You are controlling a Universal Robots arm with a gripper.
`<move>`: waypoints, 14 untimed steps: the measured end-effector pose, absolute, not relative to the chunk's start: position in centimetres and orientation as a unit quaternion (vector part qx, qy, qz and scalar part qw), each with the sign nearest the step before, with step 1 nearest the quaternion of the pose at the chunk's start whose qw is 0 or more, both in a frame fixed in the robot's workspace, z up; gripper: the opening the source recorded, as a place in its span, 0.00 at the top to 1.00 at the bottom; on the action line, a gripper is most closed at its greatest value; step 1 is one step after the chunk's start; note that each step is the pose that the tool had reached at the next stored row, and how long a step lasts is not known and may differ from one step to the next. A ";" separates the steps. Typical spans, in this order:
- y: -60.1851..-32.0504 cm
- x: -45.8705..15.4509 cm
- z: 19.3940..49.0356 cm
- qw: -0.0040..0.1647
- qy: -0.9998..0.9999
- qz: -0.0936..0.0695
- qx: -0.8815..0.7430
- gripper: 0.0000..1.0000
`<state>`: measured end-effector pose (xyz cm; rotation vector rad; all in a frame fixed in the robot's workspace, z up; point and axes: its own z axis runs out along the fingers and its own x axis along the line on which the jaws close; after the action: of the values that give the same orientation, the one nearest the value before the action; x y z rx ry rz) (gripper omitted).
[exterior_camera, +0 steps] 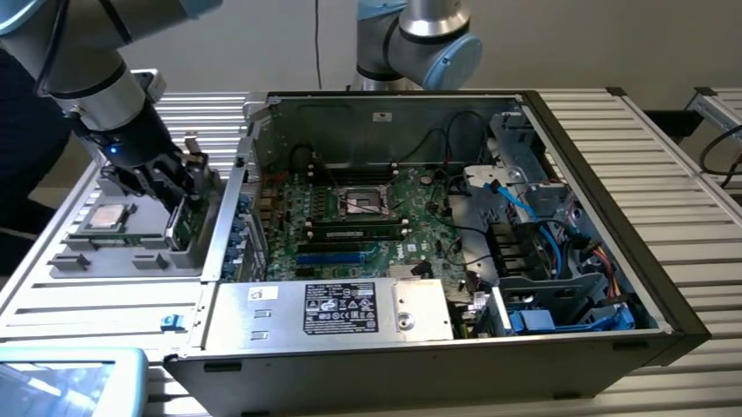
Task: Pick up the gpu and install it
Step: 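Pick up the gpu and move the gpu toward the slot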
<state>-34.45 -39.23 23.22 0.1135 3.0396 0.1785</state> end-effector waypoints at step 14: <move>-39.2 -34.3 22.4 0.047 0.996 0.061 0.037 0.56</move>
<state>-34.28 -39.23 22.41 0.1141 3.0395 0.1865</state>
